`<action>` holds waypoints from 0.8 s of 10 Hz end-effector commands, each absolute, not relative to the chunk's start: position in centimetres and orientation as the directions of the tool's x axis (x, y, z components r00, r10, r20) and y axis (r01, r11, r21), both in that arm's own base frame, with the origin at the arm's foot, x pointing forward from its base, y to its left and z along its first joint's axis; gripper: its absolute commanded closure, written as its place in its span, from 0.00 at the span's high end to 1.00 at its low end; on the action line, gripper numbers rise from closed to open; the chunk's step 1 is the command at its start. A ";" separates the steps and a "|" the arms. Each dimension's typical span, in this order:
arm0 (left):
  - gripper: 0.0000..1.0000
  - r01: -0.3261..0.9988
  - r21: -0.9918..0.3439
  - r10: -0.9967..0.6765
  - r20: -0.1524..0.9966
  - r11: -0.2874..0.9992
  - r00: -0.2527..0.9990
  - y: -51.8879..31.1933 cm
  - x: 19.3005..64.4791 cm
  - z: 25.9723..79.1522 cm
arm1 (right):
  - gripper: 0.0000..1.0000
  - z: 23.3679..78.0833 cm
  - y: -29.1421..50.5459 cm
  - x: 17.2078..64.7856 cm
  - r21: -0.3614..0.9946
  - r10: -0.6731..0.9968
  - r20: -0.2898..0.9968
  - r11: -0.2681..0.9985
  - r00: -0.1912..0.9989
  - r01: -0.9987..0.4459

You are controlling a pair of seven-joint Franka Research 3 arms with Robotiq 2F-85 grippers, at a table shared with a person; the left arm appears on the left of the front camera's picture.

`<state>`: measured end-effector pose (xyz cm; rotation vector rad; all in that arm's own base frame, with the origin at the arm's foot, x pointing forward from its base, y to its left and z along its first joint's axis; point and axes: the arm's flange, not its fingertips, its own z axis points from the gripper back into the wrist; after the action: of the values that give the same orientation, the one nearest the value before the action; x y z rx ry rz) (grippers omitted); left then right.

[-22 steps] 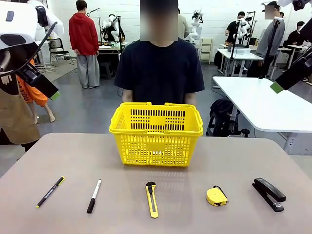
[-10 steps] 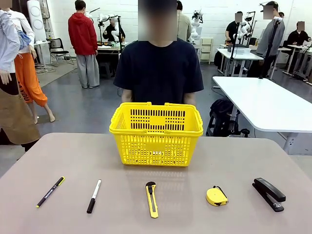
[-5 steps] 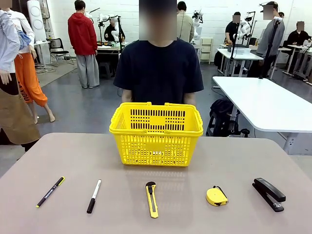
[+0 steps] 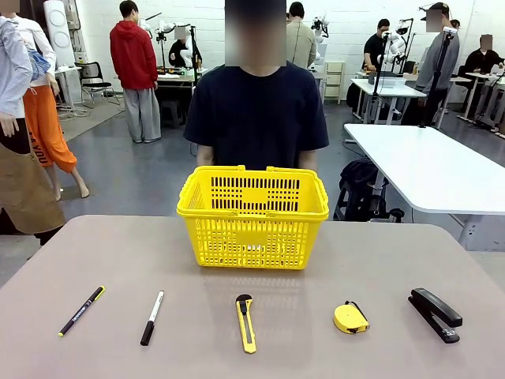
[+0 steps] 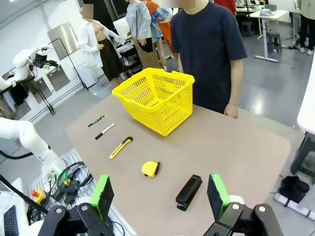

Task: Place the items the person wants into the basket.
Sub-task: Pick up the item the person points to and place it in the Market Basket.

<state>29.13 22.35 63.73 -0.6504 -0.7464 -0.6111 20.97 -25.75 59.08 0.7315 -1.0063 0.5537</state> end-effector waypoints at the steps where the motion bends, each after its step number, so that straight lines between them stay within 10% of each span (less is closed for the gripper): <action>1: 1.00 0.716 -0.298 -0.271 0.780 0.632 0.564 22.5 29.2 64.0 | 1.00 59.3 -25.8 20.9 0.273 0.089 0.903 0.634 0.420 -0.723; 8: 1.00 0.716 -0.298 -0.271 0.780 0.632 0.564 22.5 29.2 64.0 | 1.00 59.3 -25.8 20.9 0.273 0.089 0.903 0.634 0.420 -0.723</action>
<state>29.08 22.34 63.75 -0.6467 -0.7450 -0.6107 20.81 -25.63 59.00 0.7278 -1.0031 0.5528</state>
